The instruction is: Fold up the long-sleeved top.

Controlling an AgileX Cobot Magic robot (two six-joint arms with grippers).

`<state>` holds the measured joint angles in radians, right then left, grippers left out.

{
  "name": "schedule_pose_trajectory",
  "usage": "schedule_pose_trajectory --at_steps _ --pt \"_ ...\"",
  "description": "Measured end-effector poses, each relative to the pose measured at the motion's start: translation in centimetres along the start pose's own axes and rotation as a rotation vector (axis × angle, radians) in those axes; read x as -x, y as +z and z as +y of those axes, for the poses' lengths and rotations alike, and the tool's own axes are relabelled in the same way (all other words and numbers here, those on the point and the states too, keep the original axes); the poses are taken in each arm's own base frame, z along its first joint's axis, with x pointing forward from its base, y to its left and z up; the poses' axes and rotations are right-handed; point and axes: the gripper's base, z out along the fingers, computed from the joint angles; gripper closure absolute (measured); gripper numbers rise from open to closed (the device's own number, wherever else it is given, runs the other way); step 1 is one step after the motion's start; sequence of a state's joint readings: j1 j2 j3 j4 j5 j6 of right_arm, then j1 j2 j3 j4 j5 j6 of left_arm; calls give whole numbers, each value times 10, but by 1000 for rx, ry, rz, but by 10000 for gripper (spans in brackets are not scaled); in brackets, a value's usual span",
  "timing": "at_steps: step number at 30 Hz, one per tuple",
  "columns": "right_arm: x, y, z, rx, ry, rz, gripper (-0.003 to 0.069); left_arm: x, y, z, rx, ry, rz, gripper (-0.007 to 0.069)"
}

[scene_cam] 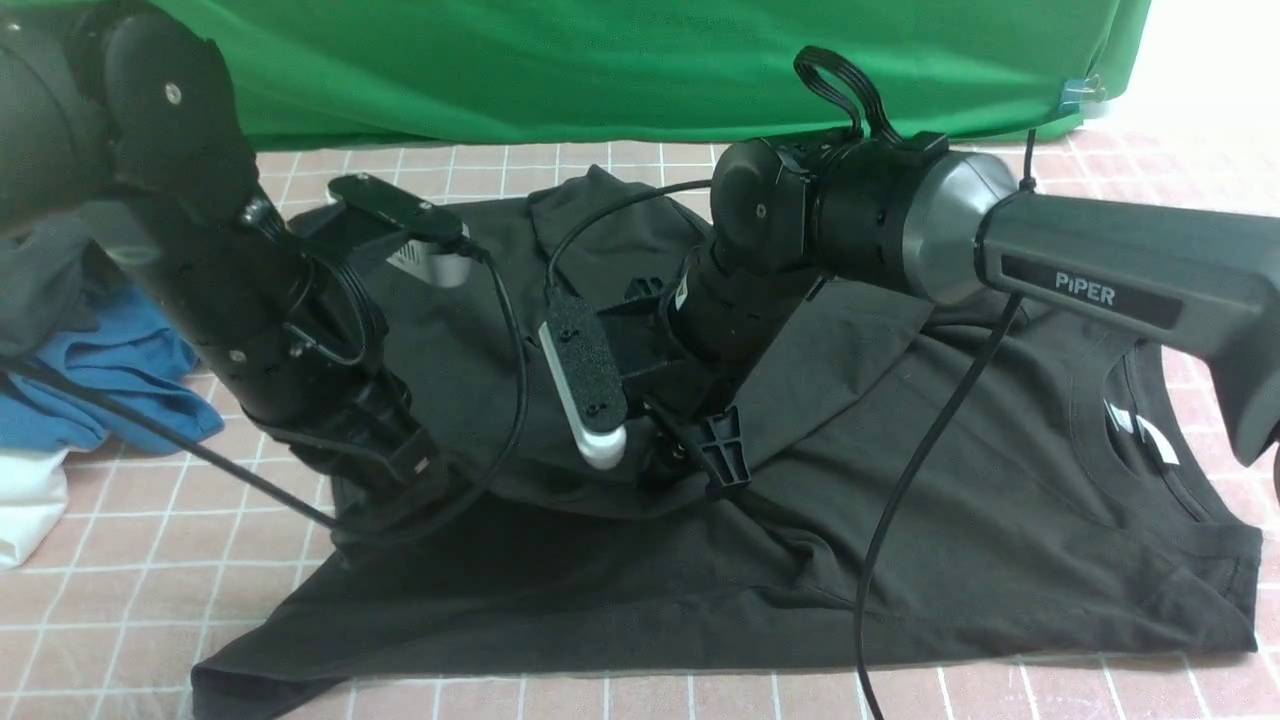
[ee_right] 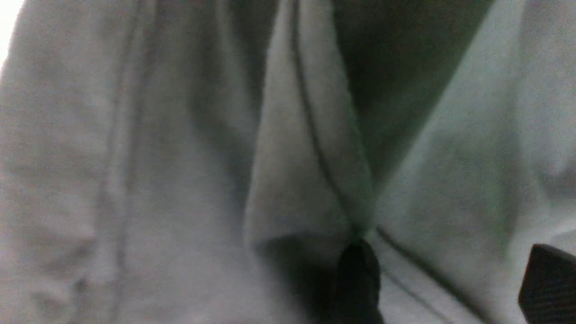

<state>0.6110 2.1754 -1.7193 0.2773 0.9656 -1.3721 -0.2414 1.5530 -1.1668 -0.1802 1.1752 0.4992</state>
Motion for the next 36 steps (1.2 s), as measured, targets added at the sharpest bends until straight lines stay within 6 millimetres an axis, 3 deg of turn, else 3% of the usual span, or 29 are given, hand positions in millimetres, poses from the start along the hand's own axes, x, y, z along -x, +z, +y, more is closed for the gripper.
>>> schedule_pose_trajectory --at_steps 7,17,25,31,34,36 --pt "0 0 1 11 11 5 251 -9 15 -1 -15 -10 37 590" --pt "-4 14 0 23 -9 18 295 -9 16 -1 -14 -11 30 590" --pt "-6 16 4 66 -5 28 449 -9 16 -1 -15 -13 30 590" --pt "-6 15 4 65 -10 33 498 -9 16 -1 -15 -13 30 590" --pt "-7 13 4 59 -20 46 600 -9 16 -1 -14 -13 29 590" --pt "-7 12 4 58 -22 49 620 -9 16 -1 -14 -11 29 590"
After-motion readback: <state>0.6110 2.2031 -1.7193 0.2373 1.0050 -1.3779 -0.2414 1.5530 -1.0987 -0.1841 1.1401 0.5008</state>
